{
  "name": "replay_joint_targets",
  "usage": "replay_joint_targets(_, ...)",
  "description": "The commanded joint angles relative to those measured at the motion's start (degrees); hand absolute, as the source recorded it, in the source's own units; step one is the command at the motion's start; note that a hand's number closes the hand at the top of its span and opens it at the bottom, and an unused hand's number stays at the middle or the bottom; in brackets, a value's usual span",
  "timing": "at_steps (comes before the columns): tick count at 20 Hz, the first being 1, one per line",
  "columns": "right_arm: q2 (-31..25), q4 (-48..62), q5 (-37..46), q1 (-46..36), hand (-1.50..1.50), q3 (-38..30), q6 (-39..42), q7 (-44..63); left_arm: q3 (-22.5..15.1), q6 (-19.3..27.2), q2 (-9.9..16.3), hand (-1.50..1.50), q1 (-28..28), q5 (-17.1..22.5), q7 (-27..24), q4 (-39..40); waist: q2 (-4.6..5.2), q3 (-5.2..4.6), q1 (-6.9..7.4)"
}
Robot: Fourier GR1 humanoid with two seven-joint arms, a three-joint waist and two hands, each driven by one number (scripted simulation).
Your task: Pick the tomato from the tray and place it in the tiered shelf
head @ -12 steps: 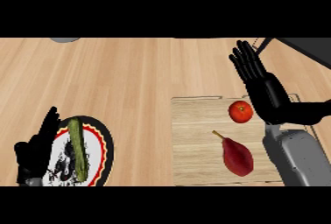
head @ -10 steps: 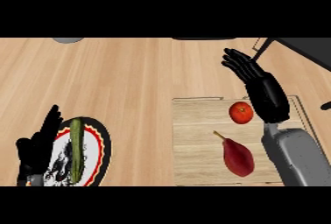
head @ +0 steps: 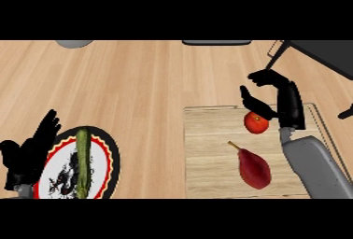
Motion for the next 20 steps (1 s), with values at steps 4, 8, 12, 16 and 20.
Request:
replay_joint_targets(4, 8.34, -7.09, 21.22, 3.09, -1.50, 12.65, -10.49, 22.21, 0.96, -1.69, -0.19, 0.00, 0.11, 2.17, 3.47, -1.78, -0.36, 0.23, 0.38)
replay_joint_targets(8, 4.25, -5.04, 34.62, 1.11, -1.50, 13.79, -5.76, 34.79, 0.74, -1.07, 0.86, 0.00, -0.95, 1.53, 6.02, -4.04, -0.70, 0.15, -0.18)
replay_joint_targets(12, 2.45, -8.61, 41.70, -3.38, -1.50, 15.06, 8.76, 49.19, 1.68, -1.72, 0.02, 0.00, 0.57, 1.55, 1.63, 0.12, -0.84, -0.08, -0.80)
replay_joint_targets(16, 4.35, -9.97, 41.34, -6.81, -1.50, 17.85, 25.56, 59.45, 2.21, -3.67, 1.47, 0.00, 1.51, 2.49, 2.01, -1.44, -0.67, 0.03, 0.57)
replay_joint_targets(20, 4.14, -9.58, 34.74, -7.58, -1.50, 19.53, 41.54, 62.41, 1.69, -2.73, 1.18, 0.00, -0.03, 1.85, 3.60, -2.07, -0.38, 0.11, 0.61)
